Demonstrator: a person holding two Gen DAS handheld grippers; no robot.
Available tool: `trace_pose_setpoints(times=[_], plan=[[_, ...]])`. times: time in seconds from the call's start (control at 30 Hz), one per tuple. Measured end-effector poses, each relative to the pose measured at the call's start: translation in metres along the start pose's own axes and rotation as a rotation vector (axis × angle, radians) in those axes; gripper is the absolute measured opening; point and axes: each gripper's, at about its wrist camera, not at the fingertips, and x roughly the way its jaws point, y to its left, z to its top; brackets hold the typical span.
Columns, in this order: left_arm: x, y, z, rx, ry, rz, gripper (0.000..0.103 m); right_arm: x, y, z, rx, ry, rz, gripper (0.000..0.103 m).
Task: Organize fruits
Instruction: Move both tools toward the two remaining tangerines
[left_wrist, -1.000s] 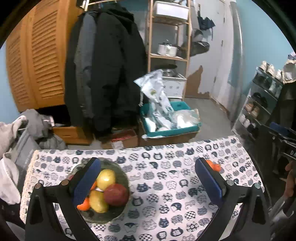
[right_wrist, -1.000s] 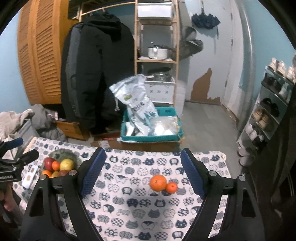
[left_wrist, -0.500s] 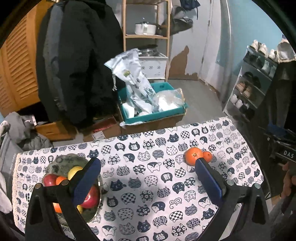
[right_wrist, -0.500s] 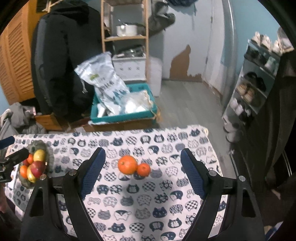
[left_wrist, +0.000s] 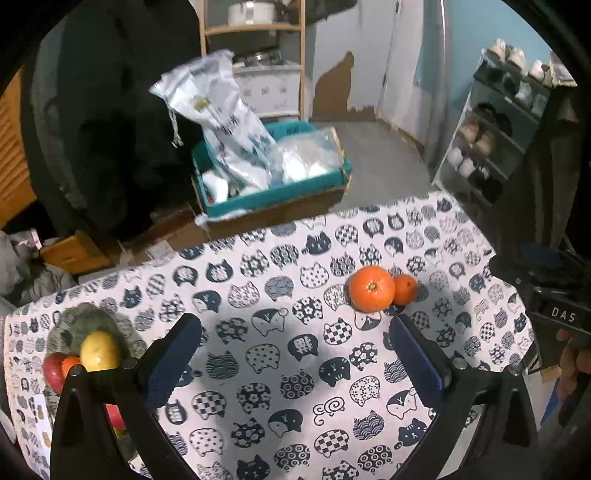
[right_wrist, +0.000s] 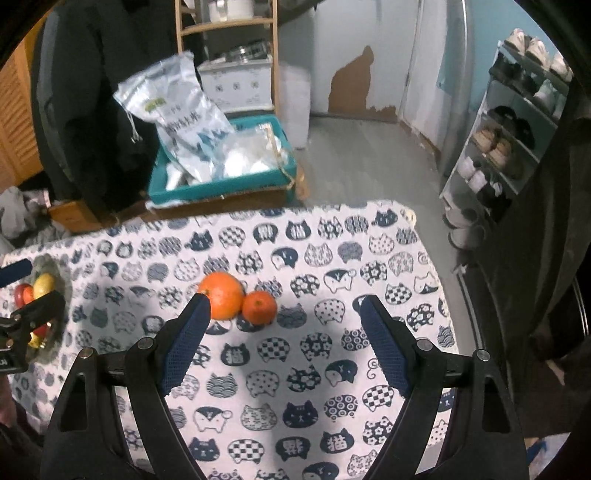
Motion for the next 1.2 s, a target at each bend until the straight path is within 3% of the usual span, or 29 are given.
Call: trace_pose_setpoints(times=[0.2,0.43,0.77,1.13,1.2], plan=[[0.042,-0.010,-0.002,0.005,0.073,-0.040,0.103,0.046,-0.012,-0.007,0.032,0.109,0.006,0.082],[0.087,-0.031,0.001,0.076,0.134,-0.044,0.103,0.092,-0.019,-0.020,0.078,0.210,0.032,0.082],[0.144,-0.058,0.009,0.120,0.204,-0.109,0.102,0.119,-0.033,-0.021,0.157,0.246,0.006,0.082],[0.182,-0.070,0.014,0.090,0.255,-0.198,0.102,0.133,-0.046,-0.024,0.219,0.264,0.006,0.082],[0.185,-0.070,0.013,0.081,0.254,-0.221,0.096,0.133,-0.049,-0.025,0.232,0.265,0.005,0.082]])
